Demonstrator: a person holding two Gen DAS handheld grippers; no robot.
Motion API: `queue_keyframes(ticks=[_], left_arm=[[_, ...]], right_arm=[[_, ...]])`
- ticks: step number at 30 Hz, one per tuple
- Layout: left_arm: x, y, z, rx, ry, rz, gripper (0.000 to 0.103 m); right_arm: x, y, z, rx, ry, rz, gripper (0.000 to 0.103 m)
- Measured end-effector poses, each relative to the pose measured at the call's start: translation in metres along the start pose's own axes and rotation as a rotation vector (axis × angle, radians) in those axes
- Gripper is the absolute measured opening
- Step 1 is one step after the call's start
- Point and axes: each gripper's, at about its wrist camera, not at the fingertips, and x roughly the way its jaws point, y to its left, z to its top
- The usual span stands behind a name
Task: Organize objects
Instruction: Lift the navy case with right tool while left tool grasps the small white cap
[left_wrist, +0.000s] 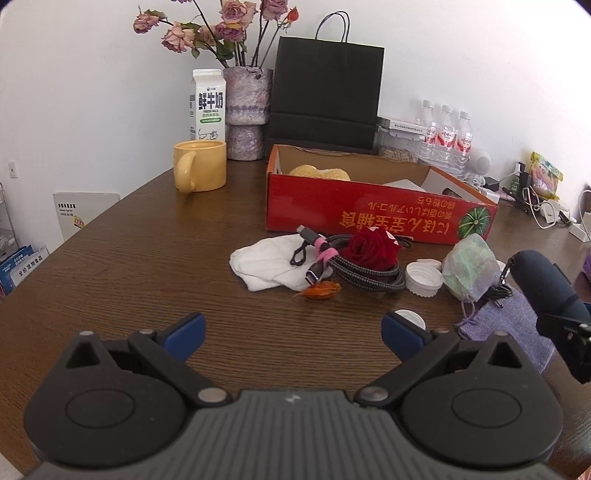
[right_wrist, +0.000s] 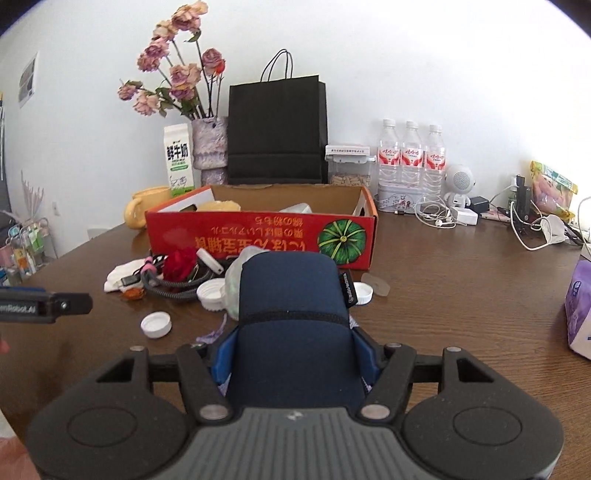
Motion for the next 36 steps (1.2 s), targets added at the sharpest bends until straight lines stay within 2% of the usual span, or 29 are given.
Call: queue_keyframes(ticks=[6, 15, 17, 18, 19, 20, 21, 22, 24, 31, 36], left_arm=[[0.008, -0.021, -0.002, 0.034, 0.029, -0.032, 0.103], [0.032, -0.055, 0.001, 0.108, 0.072, -0.064, 0.103], [0.038, -0.059, 0.002, 0.098, 0.072, -0.045, 0.102], [0.04, -0.061, 0.002, 0.094, 0.073, -0.046, 0.1], [0.042, -0.063, 0.003, 0.094, 0.078, -0.058, 0.088], [0.044, -0.064, 0.003, 0.095, 0.088, -0.074, 0.067], [0.045, -0.066, 0.002, 0.097, 0.098, -0.091, 0.052], [0.043, -0.068, 0.001, 0.112, 0.085, -0.092, 0.028], [0.04, -0.069, 0.0, 0.107, 0.087, -0.124, 0.029], [0.019, -0.058, -0.006, 0.098, 0.022, -0.095, 0.029], [0.007, -0.041, -0.01, 0.08, 0.007, -0.068, 0.029]], right_arm=[[0.012, 0.01, -0.01, -0.024, 0.061, 0.009, 0.063], [0.025, 0.014, -0.012, -0.014, 0.081, -0.007, 0.069], [0.025, 0.012, -0.012, -0.008, 0.08, -0.003, 0.07], [0.025, 0.012, -0.012, -0.006, 0.079, -0.001, 0.07], [0.025, 0.011, -0.012, -0.005, 0.079, 0.001, 0.07], [0.026, 0.011, -0.012, -0.004, 0.079, 0.002, 0.07], [0.026, 0.011, -0.013, -0.003, 0.08, 0.003, 0.07], [0.026, 0.01, -0.013, 0.0, 0.08, 0.005, 0.071], [0.026, 0.011, -0.013, 0.001, 0.08, 0.005, 0.071], [0.022, 0.008, -0.013, 0.02, 0.062, 0.003, 0.078], [0.015, 0.003, -0.017, 0.052, 0.045, 0.007, 0.08]])
